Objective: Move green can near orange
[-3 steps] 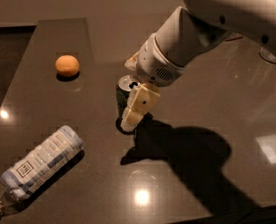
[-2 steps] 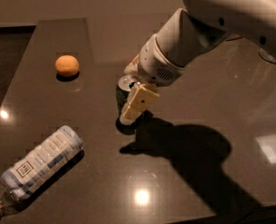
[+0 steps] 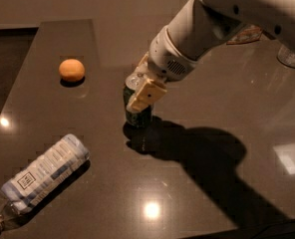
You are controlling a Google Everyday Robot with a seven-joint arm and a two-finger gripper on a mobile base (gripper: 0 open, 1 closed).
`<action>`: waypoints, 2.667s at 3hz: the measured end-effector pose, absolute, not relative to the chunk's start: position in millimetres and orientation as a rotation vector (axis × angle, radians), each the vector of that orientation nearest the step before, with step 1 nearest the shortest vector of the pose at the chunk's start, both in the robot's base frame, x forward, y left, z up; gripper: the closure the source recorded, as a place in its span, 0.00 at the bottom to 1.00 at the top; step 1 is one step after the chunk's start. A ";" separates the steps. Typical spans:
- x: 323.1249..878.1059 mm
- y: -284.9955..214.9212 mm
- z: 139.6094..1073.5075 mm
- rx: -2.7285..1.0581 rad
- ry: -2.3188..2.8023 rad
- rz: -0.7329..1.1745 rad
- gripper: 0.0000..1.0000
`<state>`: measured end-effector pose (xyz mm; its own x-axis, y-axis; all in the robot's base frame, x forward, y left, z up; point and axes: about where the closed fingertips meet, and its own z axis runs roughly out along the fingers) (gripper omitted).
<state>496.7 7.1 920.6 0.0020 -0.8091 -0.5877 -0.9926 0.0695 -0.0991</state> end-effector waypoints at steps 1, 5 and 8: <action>514.1 22.8 935.1 -1.777 1.835 0.515 0.88; 590.4 123.6 947.9 -1.791 1.774 0.518 1.00; 611.4 138.4 924.1 -1.820 1.822 0.465 0.30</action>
Offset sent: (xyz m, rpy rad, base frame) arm 0.0695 0.0855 0.0541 0.1152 -0.0213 0.0454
